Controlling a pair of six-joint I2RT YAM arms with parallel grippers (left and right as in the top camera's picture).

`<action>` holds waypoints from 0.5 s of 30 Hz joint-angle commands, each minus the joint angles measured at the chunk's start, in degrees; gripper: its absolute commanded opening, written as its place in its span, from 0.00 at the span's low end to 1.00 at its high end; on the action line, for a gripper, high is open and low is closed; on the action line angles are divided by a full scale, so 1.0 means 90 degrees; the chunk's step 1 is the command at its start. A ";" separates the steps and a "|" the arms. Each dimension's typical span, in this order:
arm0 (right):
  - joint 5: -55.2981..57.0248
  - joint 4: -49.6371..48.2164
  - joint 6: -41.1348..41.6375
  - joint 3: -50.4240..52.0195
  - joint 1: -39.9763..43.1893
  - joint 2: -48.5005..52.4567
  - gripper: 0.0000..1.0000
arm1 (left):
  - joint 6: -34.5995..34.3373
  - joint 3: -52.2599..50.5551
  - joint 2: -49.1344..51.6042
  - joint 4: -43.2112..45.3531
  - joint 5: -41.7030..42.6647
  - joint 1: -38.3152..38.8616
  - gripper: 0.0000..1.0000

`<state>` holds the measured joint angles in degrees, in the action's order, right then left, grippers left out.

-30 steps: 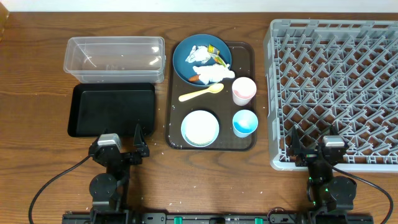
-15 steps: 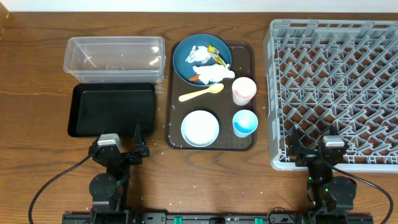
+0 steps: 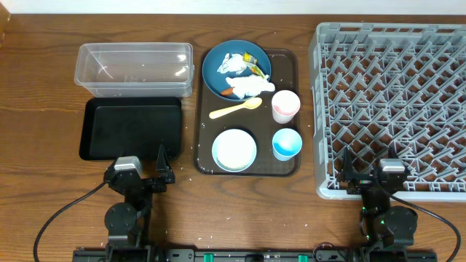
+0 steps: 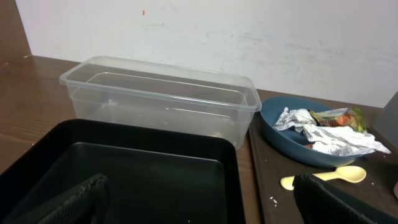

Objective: Sort waste into correct bins and load items into the dishwasher rack

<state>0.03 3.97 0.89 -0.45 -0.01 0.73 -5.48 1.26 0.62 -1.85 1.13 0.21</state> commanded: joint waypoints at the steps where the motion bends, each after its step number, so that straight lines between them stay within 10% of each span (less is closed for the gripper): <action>1: 0.0129 0.0015 0.0085 0.0015 -0.0090 0.0002 0.99 | 0.0085 -0.0114 -0.0024 -0.0238 -0.0032 -0.0002 0.96; 15: -0.0160 -0.1520 0.0090 0.0015 -0.0090 0.0002 0.99 | 0.0078 0.0078 0.0015 0.0049 0.0495 -0.0002 0.96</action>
<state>0.38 -8.47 0.91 -0.40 -0.01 0.73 -5.48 1.26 0.64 -1.37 3.70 0.21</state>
